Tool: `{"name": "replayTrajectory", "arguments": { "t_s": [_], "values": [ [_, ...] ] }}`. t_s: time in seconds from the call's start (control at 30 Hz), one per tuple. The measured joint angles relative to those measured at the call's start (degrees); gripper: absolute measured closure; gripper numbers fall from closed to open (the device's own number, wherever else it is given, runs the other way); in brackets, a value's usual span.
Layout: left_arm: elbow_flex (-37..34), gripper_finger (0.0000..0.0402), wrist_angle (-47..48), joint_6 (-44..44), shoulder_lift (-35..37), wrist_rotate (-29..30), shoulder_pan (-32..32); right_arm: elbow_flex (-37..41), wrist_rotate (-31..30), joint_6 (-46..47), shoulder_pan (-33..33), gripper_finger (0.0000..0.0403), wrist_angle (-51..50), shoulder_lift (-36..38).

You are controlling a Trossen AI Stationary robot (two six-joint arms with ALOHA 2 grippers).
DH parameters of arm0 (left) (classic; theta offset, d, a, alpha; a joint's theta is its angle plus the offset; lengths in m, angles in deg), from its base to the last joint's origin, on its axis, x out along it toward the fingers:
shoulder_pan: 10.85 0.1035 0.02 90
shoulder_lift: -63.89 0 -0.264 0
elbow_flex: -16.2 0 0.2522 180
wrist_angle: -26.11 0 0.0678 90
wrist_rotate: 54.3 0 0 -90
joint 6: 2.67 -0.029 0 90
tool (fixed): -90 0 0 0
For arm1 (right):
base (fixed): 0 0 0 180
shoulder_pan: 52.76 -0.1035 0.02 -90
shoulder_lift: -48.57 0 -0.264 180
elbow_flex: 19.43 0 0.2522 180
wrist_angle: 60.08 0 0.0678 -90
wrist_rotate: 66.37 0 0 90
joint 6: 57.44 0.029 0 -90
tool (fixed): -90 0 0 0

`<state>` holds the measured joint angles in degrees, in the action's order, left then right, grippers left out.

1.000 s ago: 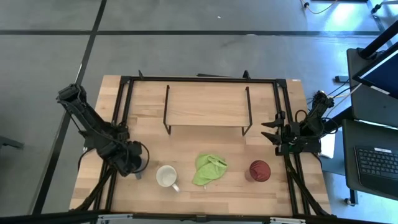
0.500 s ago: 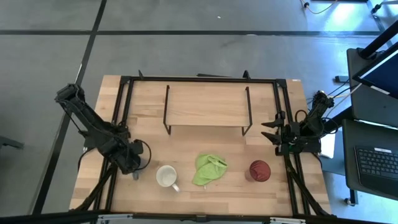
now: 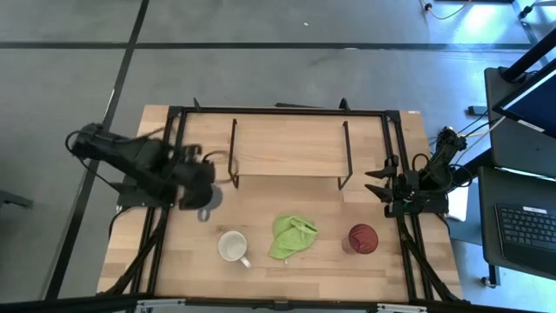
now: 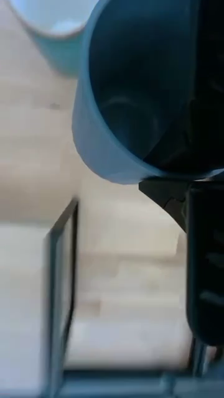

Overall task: Stack small to large cups/mugs on shelf
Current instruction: Put the blue mug on the shelf

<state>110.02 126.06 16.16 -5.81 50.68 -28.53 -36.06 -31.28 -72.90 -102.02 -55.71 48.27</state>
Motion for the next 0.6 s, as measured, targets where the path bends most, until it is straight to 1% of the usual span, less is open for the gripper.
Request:
{"name": "replayTrajectory", "arguments": {
  "t_s": [0.2,0.3,0.37,0.43,0.5,0.6],
  "values": [
    [13.6,0.0400,1.7,-21.6,-8.7,-0.3,13.5,0.0,0.0,0.0,0.0,0.0221,0.0,0.0],
    [19.0,0.0400,1.7,-29.7,-12.7,-2.9,20.4,0.0,0.0,0.0,0.0,0.0221,0.0,0.0],
    [21.7,0.0401,1.0,-34.6,-15.2,-3.2,24.7,0.0,0.0,0.0,0.0,0.0221,0.0,0.0],
    [24.1,0.0401,-1.0,-37.5,-17.4,-3.3,28.9,0.0,0.0,0.0,0.0,0.0221,0.0,0.0],
    [26.8,0.0401,-2.5,-38.7,-20.1,-5.4,32.8,0.0,0.0,0.0,0.0,0.0221,0.0,0.0],
    [30.3,0.0401,-0.1,-38.5,-24.5,-7.2,37.1,0.0,0.0,0.0,0.0,0.0221,0.0,0.0]
  ]
}}
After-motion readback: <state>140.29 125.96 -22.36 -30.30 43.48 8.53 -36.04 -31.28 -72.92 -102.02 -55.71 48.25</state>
